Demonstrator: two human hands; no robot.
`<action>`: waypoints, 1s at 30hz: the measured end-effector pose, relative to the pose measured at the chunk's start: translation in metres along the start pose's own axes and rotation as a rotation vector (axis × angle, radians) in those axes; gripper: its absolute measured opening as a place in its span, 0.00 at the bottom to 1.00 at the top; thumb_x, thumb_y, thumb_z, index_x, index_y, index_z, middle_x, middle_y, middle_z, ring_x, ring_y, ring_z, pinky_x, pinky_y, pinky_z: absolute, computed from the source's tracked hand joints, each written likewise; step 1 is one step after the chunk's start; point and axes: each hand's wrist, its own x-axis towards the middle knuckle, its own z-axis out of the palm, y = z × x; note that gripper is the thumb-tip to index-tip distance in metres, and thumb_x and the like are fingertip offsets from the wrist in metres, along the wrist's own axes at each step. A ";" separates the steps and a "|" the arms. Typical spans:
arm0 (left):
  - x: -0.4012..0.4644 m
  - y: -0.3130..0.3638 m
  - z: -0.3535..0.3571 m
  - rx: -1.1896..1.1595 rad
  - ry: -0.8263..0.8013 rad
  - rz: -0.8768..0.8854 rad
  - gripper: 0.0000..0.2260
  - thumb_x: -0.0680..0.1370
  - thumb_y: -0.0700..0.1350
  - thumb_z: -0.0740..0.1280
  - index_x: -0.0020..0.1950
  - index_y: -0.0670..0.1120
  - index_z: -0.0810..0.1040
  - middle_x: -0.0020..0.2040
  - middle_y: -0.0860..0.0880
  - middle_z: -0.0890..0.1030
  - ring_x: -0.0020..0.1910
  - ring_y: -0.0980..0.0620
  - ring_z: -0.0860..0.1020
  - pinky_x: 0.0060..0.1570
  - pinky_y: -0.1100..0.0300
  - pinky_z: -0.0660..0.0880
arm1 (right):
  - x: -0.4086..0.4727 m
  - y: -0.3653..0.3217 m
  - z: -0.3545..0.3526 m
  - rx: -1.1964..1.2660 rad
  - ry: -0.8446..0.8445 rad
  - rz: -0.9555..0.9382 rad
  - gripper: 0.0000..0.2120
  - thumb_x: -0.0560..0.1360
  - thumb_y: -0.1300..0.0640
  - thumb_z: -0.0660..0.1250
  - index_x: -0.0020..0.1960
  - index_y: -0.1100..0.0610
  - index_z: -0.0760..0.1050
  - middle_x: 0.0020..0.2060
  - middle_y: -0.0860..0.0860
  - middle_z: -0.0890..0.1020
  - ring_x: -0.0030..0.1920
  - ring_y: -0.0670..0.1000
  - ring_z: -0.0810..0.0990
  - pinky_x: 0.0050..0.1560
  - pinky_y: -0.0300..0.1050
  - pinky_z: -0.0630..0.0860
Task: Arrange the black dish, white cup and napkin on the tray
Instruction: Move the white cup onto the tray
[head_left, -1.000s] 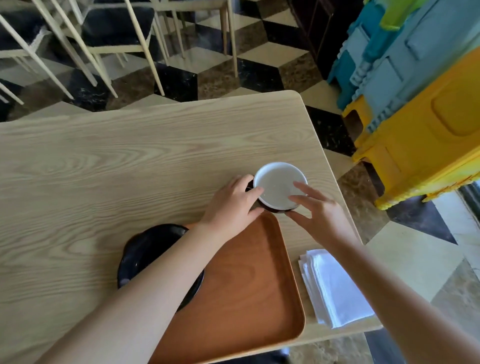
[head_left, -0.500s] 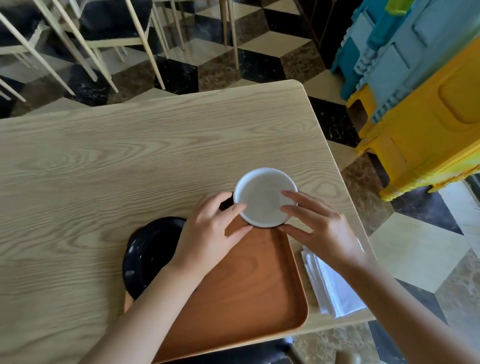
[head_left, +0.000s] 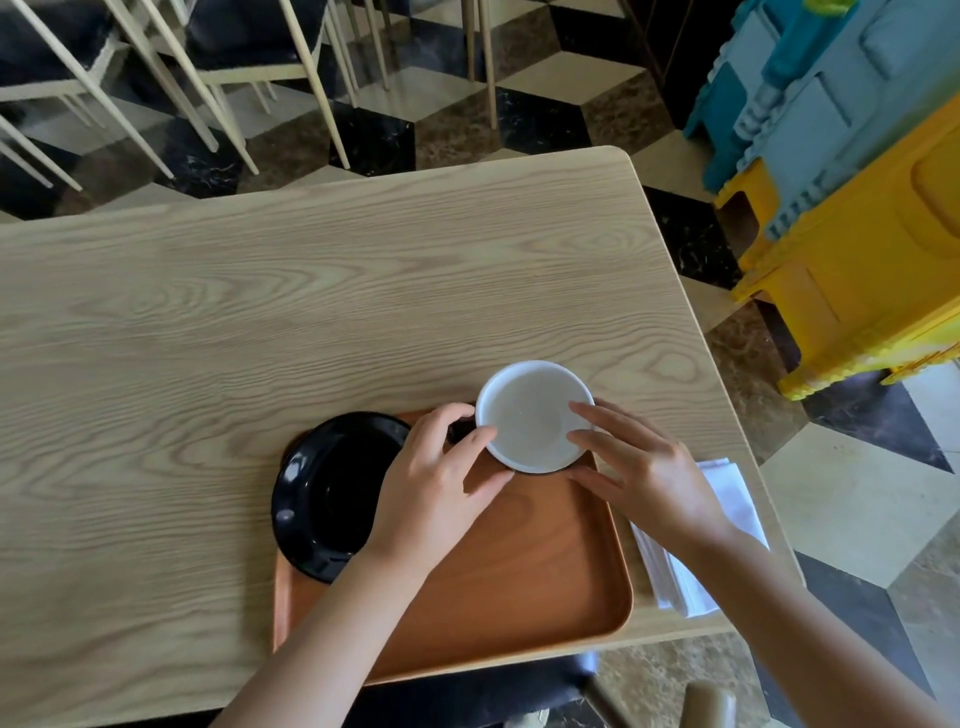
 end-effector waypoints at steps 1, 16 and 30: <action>-0.002 0.000 0.001 0.003 0.003 0.000 0.14 0.68 0.48 0.74 0.50 0.44 0.81 0.52 0.43 0.80 0.47 0.47 0.78 0.44 0.59 0.78 | -0.001 0.000 0.000 -0.016 -0.008 -0.006 0.14 0.61 0.64 0.79 0.45 0.62 0.81 0.54 0.58 0.83 0.56 0.58 0.80 0.41 0.55 0.83; -0.016 0.015 -0.012 0.135 -0.147 0.044 0.21 0.74 0.48 0.67 0.65 0.42 0.73 0.64 0.38 0.74 0.66 0.41 0.71 0.60 0.43 0.73 | -0.015 -0.022 -0.012 -0.131 -0.091 0.052 0.21 0.65 0.61 0.76 0.57 0.62 0.78 0.61 0.61 0.77 0.62 0.61 0.76 0.57 0.56 0.75; -0.055 0.130 0.040 0.156 -0.602 0.355 0.26 0.76 0.58 0.54 0.74 0.56 0.55 0.75 0.44 0.60 0.74 0.49 0.59 0.68 0.43 0.61 | -0.123 0.010 -0.050 -0.177 -0.127 0.625 0.22 0.68 0.60 0.74 0.61 0.56 0.76 0.67 0.58 0.72 0.63 0.60 0.73 0.48 0.56 0.78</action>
